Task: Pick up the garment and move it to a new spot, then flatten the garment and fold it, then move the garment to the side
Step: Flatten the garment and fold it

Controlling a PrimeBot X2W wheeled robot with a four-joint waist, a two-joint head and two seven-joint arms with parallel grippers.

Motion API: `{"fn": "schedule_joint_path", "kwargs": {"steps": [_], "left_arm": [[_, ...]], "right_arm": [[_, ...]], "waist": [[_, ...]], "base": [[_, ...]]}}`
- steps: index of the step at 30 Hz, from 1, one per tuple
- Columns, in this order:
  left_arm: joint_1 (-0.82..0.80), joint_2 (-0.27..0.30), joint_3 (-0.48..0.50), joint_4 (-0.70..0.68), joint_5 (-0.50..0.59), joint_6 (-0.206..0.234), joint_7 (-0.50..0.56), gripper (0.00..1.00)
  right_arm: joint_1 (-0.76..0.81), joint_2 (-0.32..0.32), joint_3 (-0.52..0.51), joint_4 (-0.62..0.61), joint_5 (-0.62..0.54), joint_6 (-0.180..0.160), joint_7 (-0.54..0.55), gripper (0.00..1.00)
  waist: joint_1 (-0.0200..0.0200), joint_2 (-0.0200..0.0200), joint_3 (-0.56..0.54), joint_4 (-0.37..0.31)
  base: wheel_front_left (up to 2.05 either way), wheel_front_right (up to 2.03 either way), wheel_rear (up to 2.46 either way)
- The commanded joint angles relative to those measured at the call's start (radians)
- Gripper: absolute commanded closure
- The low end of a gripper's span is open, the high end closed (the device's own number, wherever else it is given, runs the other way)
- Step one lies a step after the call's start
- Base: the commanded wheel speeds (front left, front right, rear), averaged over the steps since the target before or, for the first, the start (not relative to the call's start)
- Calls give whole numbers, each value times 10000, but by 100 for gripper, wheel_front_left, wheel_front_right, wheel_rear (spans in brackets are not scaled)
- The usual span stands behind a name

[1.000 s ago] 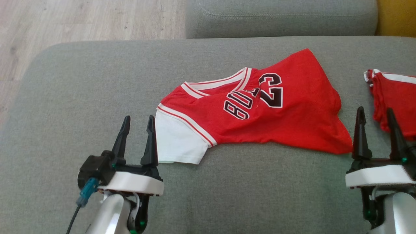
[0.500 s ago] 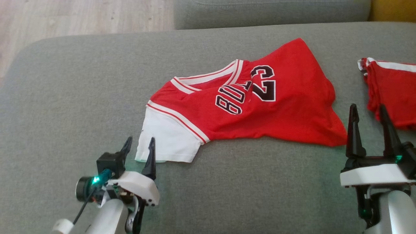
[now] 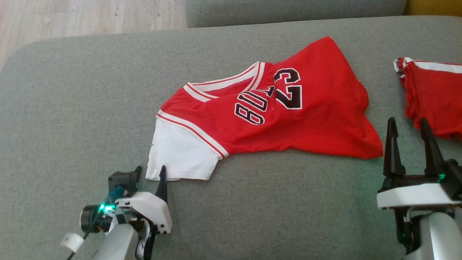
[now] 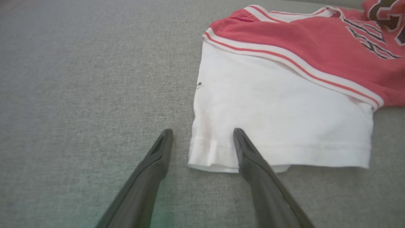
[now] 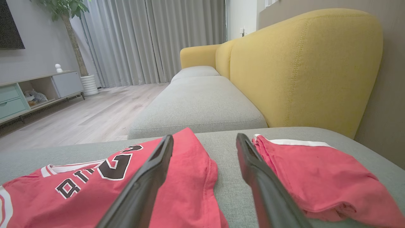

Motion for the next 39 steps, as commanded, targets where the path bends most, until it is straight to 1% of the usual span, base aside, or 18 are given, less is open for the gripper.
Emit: {"fn": "schedule_joint_path", "kwargs": {"steps": [1, 4, 7, 8, 9, 10, 12, 15, 17, 21, 22, 26, 33, 39], "left_arm": [[-328, 184, 388, -155, -88, 53, -59, 0], [-378, 183, 432, -61, -192, 55, -23, 0], [-399, 121, 446, 171, -452, -96, 373, 0], [-407, 109, 390, 259, -499, -185, 553, 41], [-428, 126, 314, 305, -481, -252, 655, 77], [-450, 135, 261, 316, -479, -319, 692, 100], [-474, 141, 200, 313, -498, -421, 693, 100], [-517, 150, 211, 83, -540, -521, 347, 100], [-569, 145, 305, -233, -591, -574, -176, 100], [-660, 102, 398, -1005, -657, -852, -1425, 100], [-660, 102, 398, -1005, -657, -852, -1425, 100], [-707, 98, 466, -1511, -647, -951, -2208, 100], [-660, 101, 397, -1981, -540, -1037, -2563, 100], [-672, 100, 319, -2153, -537, -1072, -2614, 100]], "right_arm": [[-414, -65, 241, -267, 17, -7, -119, 0], [-440, -65, 256, -249, -1, -7, -126, 0], [-475, -64, 265, -244, -47, -7, -118, 0], [-484, -64, 253, -237, -61, -7, -100, 0], [-495, -64, 230, -224, -45, -7, -76, 0], [-501, -64, 207, -209, -27, -7, -55, 0], [-493, -64, 142, -118, -31, -7, 55, 0], [-495, -64, 65, 59, -77, -7, 232, 0], [-500, -64, -39, 233, -278, -7, 423, 0], [-543, -64, -497, 877, -351, -7, 1059, 0], [-543, -64, -497, 877, -351, -7, 1059, 0], [-691, -64, -475, 1454, -250, -7, 1428, 0], [-934, -64, -534, 2533, -321, -7, 2152, 0], [-1157, -64, -801, 3173, -445, -7, 2258, 0]], "waist": [[-1, -1, 3, 8], [-1, -1, 29, 9], [-1, -1, 66, -2], [-1, -1, 76, -8], [-1, -1, 88, -14], [-1, -1, 99, -16], [-1, -1, 99, -6], [-1, -1, 93, 49], [-1, -1, 69, 103], [-1, -1, 25, 264], [-1, -1, 25, 264], [-1, -1, 23, 399], [-1, -1, 52, 526], [-1, -1, 174, 562]], "base": [[0, 0, 0], [0, 0, 0], [0, 0, 0], [0, 0, 0], [0, 0, 0], [0, 0, 0], [0, 0, 0], [0, 0, 0], [0, 0, 0], [0, 0, 0], [0, 0, 0], [0, 0, 0], [0, 0, 0], [0, 0, 0]]}}
